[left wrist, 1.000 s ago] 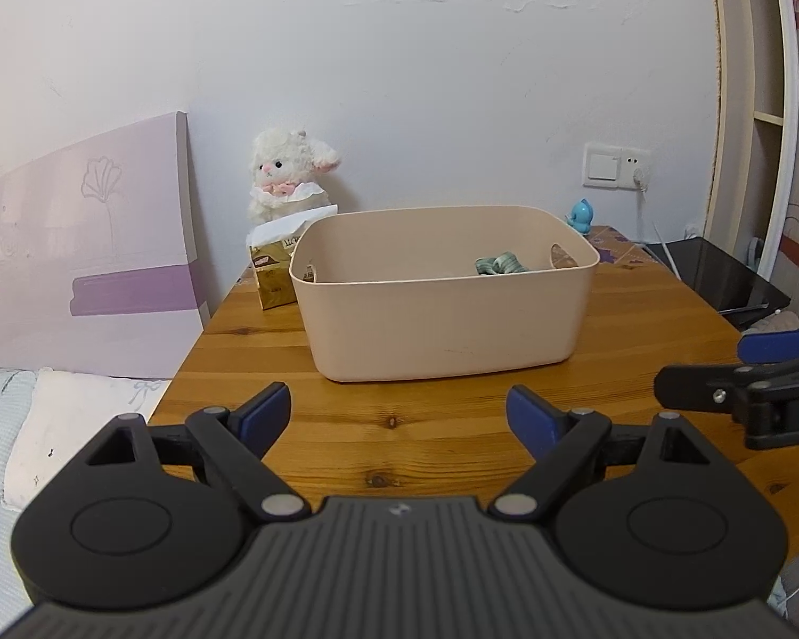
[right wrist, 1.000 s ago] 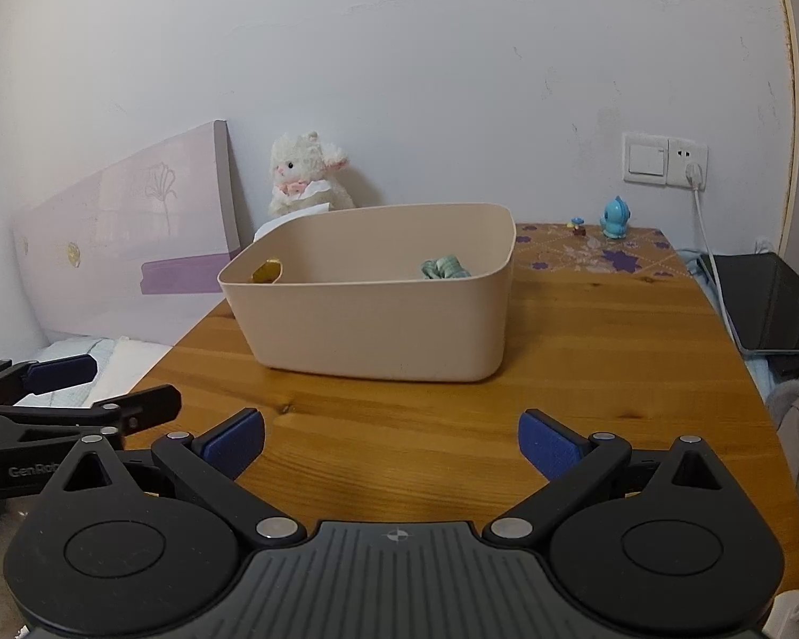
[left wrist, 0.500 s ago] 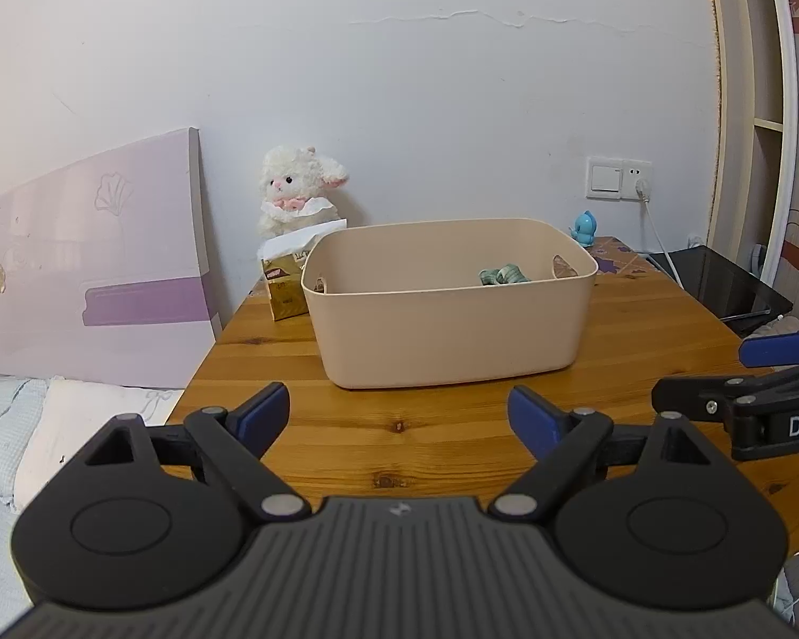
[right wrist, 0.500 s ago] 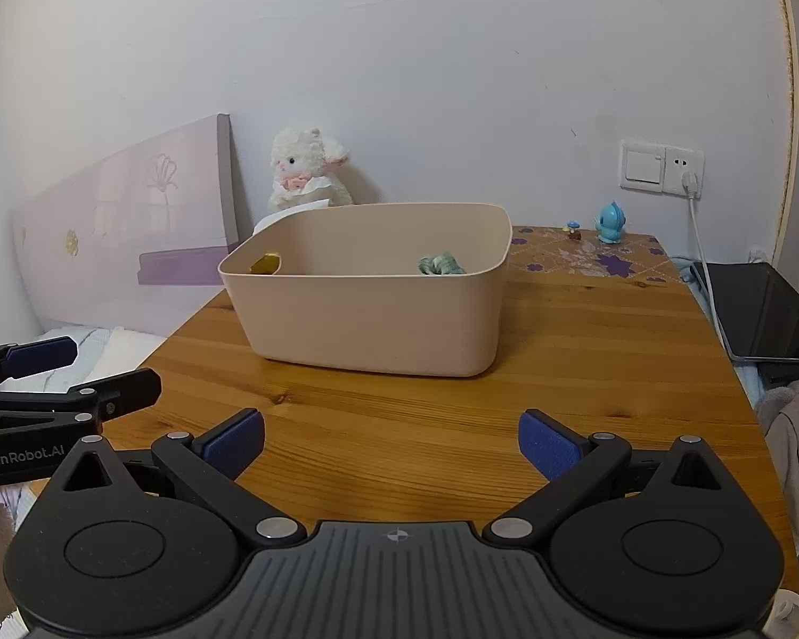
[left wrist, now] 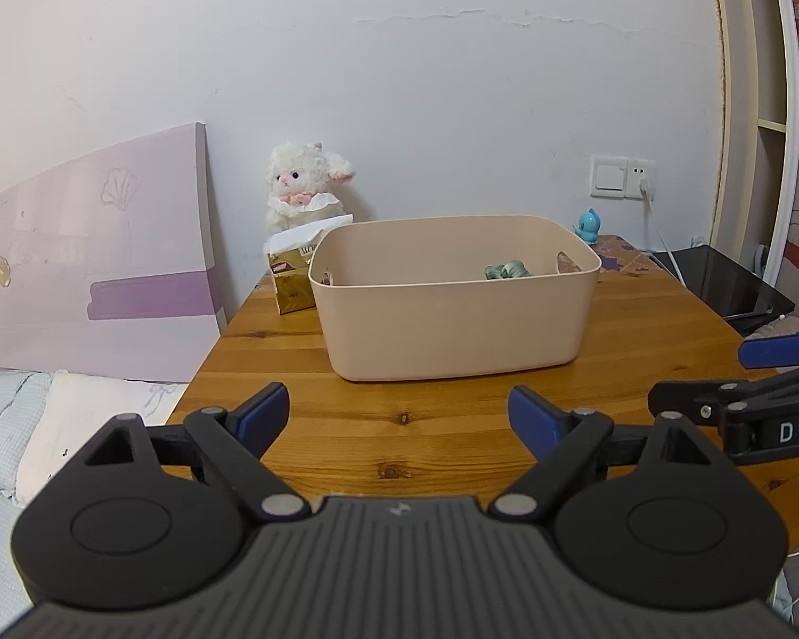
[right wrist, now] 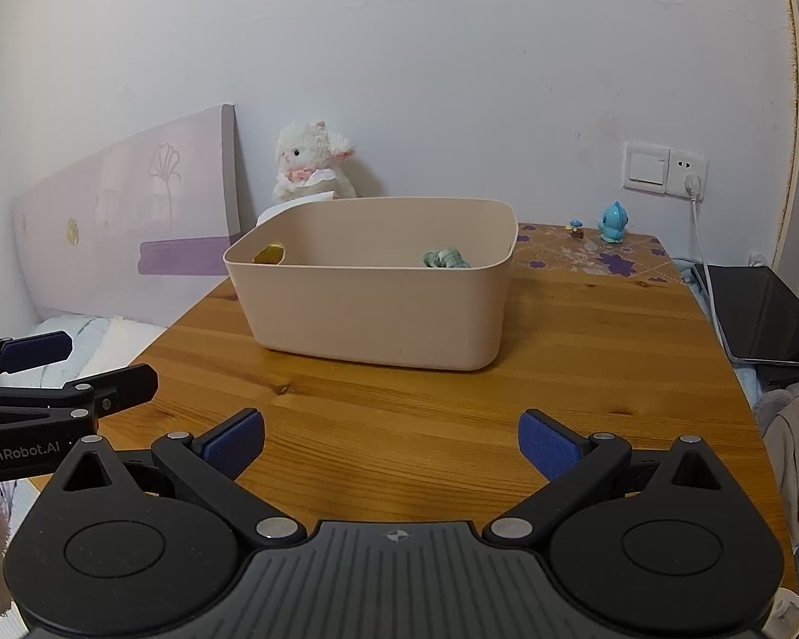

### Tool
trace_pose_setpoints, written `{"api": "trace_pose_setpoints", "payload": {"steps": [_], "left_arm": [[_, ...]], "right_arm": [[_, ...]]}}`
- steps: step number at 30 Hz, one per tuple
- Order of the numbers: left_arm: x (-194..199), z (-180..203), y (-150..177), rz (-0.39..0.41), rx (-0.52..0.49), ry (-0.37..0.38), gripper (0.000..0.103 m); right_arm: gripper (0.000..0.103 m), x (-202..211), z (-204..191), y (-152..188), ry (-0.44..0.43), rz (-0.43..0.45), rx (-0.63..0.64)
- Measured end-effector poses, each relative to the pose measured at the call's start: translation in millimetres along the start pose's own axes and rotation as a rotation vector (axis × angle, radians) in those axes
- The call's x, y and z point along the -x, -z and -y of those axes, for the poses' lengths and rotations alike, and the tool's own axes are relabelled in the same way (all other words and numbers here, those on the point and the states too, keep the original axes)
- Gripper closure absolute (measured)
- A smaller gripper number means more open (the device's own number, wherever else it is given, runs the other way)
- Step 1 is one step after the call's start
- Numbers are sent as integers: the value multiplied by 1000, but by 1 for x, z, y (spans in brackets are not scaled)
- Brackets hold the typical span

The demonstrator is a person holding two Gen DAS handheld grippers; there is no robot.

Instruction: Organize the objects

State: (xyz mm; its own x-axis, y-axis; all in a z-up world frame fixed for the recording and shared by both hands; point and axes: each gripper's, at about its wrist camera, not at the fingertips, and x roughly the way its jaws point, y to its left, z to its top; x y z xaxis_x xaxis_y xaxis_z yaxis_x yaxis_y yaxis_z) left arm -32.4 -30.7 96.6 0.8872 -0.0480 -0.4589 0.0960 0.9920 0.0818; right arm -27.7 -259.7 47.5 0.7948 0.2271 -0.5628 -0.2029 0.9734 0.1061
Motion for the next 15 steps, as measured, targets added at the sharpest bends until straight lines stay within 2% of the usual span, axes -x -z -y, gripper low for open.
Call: {"api": "trace_pose_setpoints", "payload": {"steps": [15], "left_arm": [[-7,-4,2,-11,0,-12,9]], "right_arm": [[0,-10,-1,2,19,-24,3]]}}
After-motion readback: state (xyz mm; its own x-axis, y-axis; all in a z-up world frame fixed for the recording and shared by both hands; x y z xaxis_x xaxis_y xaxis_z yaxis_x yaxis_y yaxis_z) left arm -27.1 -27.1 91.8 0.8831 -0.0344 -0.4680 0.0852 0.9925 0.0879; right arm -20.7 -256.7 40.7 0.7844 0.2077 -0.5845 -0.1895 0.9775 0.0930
